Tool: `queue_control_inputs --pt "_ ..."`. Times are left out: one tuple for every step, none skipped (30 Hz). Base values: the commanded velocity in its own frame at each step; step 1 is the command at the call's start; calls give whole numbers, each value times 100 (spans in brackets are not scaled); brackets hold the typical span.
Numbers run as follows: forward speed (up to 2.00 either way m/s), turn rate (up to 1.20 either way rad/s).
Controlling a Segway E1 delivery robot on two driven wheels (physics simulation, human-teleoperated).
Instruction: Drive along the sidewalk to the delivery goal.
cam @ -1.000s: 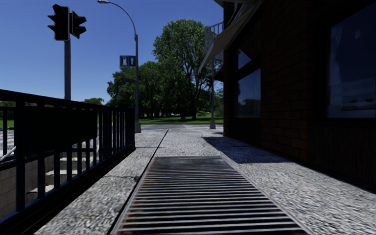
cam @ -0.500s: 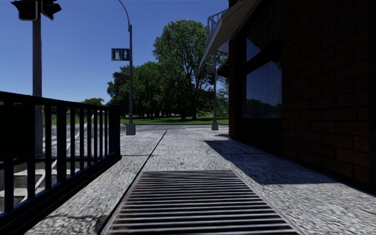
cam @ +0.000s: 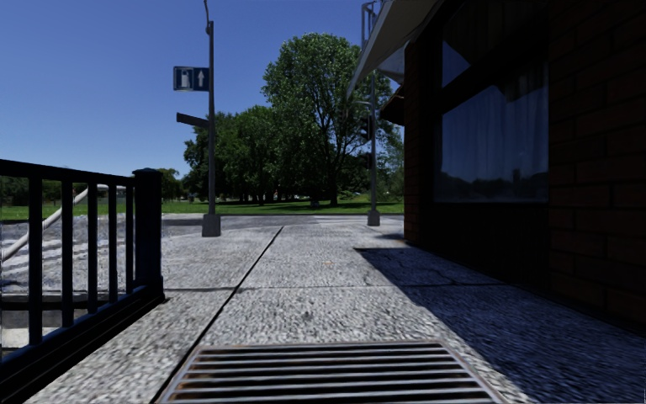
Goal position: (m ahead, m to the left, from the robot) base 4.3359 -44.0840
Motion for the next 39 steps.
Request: queue_control_inputs --pt "200 0" --pt "200 0" --pt "200 0" --pt "200 0" --pt "200 0" --pt "200 0" --pt "200 0" --pt "200 0" --pt "200 0" --pt "200 0" --pt "200 0" --pt "200 0" --pt "200 0" --pt "200 0" --pt "200 0" --pt "200 0" --pt "200 0" --pt "200 0" --pt "200 0" --pt "200 0" --pt "200 0" --pt "200 0" --pt "200 0" --pt "200 0" --pt "200 0" --pt "200 0" --pt "200 0" --pt "200 0" --pt "200 0" --pt "200 0" --pt "200 0" --pt "200 0" --pt "200 0" --pt "200 0" --pt "200 0" --pt "200 0" --pt "200 0" --pt "200 0" --pt "200 0"
